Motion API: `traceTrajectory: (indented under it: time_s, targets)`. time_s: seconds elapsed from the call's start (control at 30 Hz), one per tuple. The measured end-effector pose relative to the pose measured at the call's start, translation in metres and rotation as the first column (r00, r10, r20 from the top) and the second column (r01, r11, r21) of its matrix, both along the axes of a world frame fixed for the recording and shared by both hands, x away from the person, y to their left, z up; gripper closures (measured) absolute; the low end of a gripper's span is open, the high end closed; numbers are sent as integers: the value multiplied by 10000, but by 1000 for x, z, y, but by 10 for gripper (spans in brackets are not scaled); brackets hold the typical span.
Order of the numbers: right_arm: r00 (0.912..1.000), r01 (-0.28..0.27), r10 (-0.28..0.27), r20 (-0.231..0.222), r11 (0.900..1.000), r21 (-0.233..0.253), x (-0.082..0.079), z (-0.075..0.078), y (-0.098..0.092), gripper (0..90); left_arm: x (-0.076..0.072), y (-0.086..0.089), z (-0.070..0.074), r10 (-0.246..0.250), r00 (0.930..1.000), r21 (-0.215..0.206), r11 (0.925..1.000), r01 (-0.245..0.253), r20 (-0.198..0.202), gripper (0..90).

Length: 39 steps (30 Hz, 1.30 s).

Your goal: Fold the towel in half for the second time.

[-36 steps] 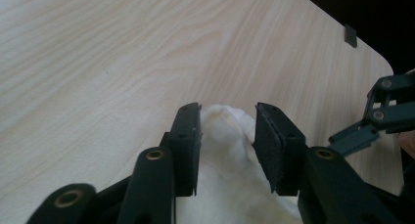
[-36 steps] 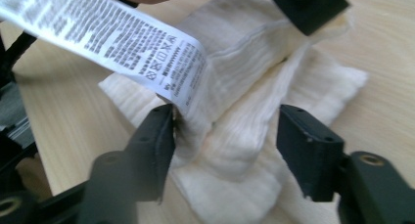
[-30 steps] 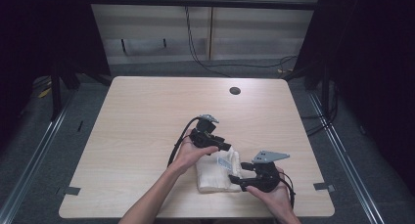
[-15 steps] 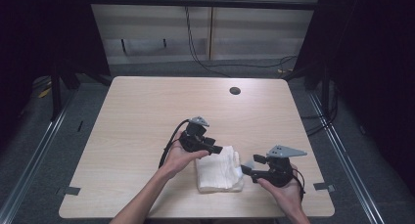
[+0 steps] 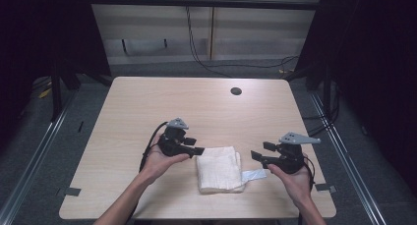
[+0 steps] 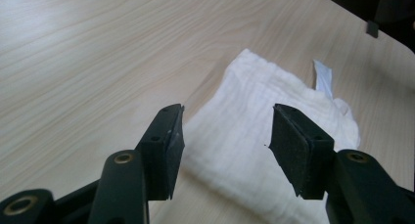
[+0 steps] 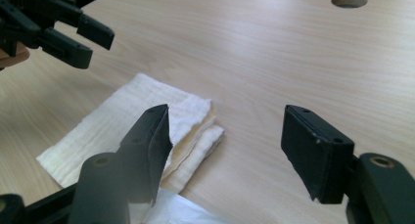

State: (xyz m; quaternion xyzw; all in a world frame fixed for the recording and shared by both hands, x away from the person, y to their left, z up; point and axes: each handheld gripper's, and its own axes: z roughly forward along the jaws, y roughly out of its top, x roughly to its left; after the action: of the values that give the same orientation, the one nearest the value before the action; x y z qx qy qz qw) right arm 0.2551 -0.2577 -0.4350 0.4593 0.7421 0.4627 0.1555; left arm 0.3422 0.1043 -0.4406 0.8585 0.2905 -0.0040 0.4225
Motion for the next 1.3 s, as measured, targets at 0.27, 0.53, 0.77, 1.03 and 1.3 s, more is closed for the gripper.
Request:
traceTrajectory:
  time_s: [0.27,0.53,0.77,1.03,1.3]
  targets:
    - [9994,350,-350,-35,9993,112,-2,0,-23,345,-12,39,1,509,9986,283,9983,-513,170,419]
    - [9983,494,-494,-299,9988,-8,-10,-14,-32,340,-31,73,-2,1059,9942,362,9937,-1065,193,356]
    - [9965,783,-785,-301,9969,-89,-20,-15,-44,328,-52,102,-15,1699,9851,368,9850,-1689,-264,315]
    - [9928,1153,-1150,-325,9933,79,-28,-26,-60,311,-68,132,-30,2565,9663,31,9665,-2565,-237,310]
    - [9912,1307,-1315,-137,9901,-511,-29,-34,-58,284,-66,140,-34,3019,9533,34,9533,-3019,48,274]
